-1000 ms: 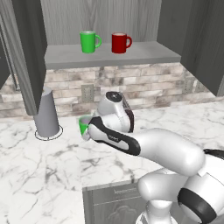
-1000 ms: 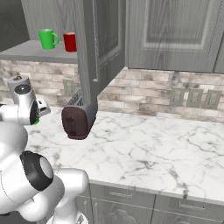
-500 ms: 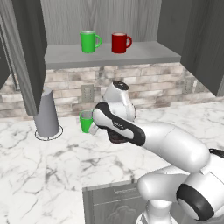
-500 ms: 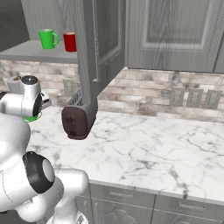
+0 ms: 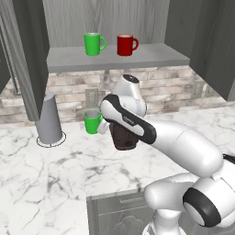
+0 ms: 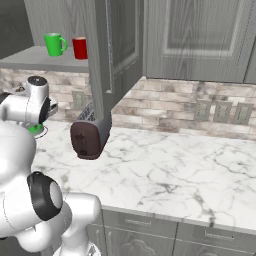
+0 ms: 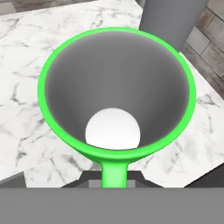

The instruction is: Pick the mug on the counter and place it in the cabinet with the handle facing the right, like the mugs already inside.

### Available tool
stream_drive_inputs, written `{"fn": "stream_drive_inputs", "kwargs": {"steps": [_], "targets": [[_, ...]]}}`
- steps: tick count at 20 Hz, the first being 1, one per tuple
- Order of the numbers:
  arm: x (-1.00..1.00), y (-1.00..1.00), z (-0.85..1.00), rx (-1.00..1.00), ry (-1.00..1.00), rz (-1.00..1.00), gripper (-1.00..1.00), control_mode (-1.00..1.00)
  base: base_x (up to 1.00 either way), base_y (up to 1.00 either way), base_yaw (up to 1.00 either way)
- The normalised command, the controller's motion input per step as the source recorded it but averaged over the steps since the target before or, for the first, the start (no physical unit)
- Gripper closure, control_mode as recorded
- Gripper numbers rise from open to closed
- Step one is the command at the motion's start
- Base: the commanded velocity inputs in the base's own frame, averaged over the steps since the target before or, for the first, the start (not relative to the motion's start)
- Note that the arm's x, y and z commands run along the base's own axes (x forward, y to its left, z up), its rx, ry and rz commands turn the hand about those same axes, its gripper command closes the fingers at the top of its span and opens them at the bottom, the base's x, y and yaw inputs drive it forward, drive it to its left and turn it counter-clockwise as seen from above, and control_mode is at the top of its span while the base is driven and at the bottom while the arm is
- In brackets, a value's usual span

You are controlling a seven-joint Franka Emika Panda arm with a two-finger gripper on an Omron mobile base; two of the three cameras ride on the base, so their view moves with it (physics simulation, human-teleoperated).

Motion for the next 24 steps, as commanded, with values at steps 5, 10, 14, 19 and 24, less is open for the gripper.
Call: {"fn": "stream_drive_inputs", "kwargs": {"steps": [5,10,14,19,24], "targets": [[-0.01,-0.01,0.32,0.0,0.0,0.03,1.0,-1.0,0.0,0.0,0.0],[0.0,-0.01,0.37,0.0,0.0,0.02,1.0,-1.0,0.0,0.0,0.0],[0.0,0.0,0.37,0.0,0.0,0.02,1.0,-1.0,0.0,0.0,0.0],[0.0,0.0,0.34,0.0,0.0,0.03,1.0,-1.0,0.0,0.0,0.0],[0.02,0.0,0.35,0.0,0.0,0.03,1.0,-1.0,0.0,0.0,0.0]]}}
